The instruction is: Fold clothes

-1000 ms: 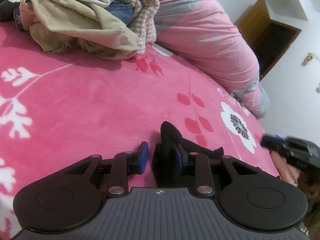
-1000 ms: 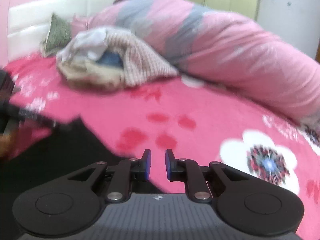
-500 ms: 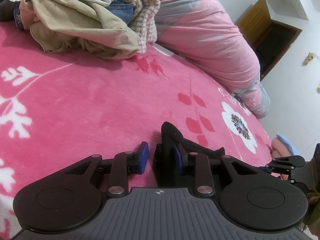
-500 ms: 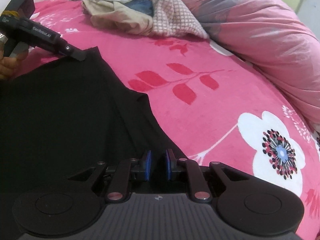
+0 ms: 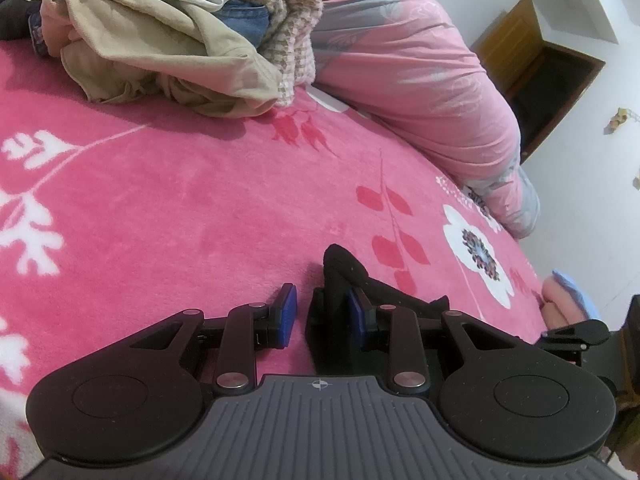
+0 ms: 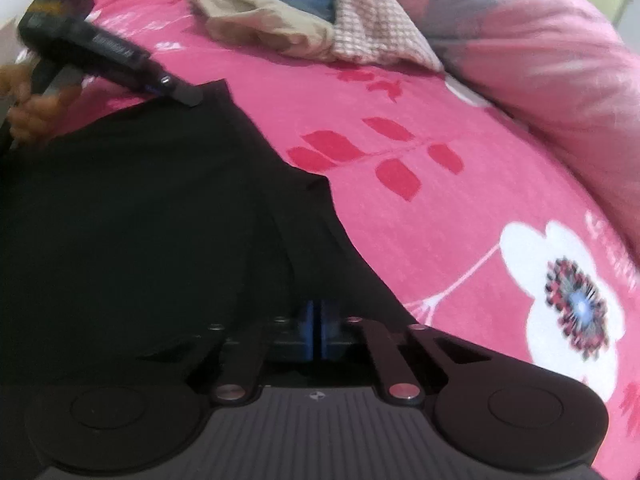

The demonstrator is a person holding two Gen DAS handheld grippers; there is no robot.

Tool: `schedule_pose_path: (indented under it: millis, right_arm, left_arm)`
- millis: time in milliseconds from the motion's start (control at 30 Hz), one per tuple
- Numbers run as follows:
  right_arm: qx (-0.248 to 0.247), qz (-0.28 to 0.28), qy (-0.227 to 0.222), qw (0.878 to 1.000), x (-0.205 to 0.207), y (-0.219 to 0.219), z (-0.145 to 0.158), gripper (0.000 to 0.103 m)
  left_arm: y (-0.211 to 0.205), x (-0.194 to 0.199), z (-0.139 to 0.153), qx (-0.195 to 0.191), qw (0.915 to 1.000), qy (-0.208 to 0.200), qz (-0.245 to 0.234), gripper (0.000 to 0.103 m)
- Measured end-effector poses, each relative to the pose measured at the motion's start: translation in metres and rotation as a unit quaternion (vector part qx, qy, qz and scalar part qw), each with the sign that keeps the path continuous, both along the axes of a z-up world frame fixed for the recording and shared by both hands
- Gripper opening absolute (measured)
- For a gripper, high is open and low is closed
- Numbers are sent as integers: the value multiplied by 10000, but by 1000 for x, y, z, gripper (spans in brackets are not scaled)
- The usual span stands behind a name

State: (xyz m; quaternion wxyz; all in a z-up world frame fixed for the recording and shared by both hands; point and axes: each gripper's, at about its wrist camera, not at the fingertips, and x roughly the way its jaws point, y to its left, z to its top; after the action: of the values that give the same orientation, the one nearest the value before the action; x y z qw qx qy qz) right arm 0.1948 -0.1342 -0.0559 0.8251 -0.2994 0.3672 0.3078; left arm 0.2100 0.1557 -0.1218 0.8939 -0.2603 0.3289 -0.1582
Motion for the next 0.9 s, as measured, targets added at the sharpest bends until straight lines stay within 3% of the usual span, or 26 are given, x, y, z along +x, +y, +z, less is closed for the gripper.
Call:
schedule_pose_path:
  millis: [267,567,633,767,900]
  right_arm:
    - [-147,-269,-831,9961,-6,0,21,0]
    - [-503,-708,-877,9924,16,0,-18,0]
    - [-228,-982,-868,9911,22,-9,-16,0]
    - [531,-1753,-953,9785,24,-49,19,0]
    - [766,-2126,-1045,9685,7,-93,50,1]
  left_arm:
    - [0,0,0,14,10000,-20,8,29]
    - [0,0,-1,30,10000,-30,0,29]
    - [0,0,-1,28,10000,-29,0,29]
    - [1,1,0,23,10000,-25,-1,29]
    - [0,1,0,46,10000,-29,-2,29]
